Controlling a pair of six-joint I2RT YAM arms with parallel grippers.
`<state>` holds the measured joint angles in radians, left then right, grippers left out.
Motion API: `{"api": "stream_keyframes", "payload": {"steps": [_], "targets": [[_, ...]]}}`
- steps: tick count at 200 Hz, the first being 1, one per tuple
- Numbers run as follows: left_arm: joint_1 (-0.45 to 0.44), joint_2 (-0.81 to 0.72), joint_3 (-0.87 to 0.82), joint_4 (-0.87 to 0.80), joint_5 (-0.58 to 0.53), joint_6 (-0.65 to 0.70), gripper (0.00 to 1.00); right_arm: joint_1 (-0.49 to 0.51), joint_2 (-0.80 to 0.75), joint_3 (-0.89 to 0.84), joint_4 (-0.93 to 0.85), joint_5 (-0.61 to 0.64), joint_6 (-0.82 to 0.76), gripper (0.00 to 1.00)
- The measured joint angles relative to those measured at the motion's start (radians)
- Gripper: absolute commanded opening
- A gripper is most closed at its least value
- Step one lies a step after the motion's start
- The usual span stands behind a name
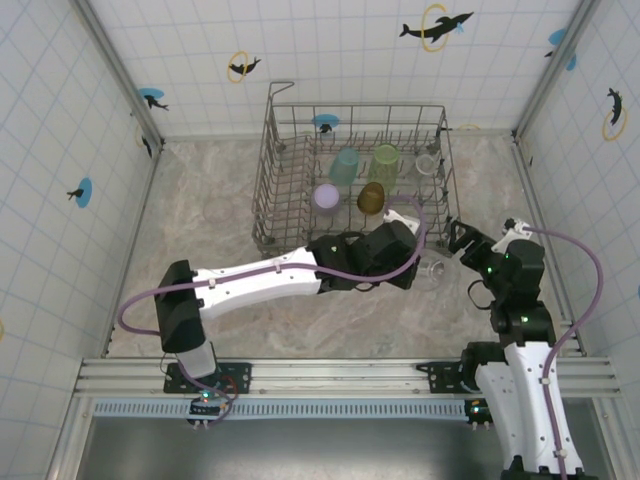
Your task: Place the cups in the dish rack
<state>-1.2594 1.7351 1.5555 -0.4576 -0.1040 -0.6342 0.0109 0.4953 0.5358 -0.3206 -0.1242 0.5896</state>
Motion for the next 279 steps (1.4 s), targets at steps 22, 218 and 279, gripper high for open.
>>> {"api": "stream_keyframes", "payload": {"steps": [22, 218, 279], "targets": [[0.013, -0.017, 0.019, -0.001, 0.011, 0.010, 0.00, 0.000, 0.007, 0.019, -0.004, -0.002, -0.006, 1.00], [0.466, -0.037, 0.060, 0.051, 0.236, 0.026, 0.00, -0.006, 0.310, 0.079, 0.251, -0.219, 0.000, 1.00], [0.609, -0.031, 0.013, 0.162, 0.402, 0.037, 0.00, 0.005, 0.357, 0.077, 0.470, -0.302, 0.111, 1.00]]}}
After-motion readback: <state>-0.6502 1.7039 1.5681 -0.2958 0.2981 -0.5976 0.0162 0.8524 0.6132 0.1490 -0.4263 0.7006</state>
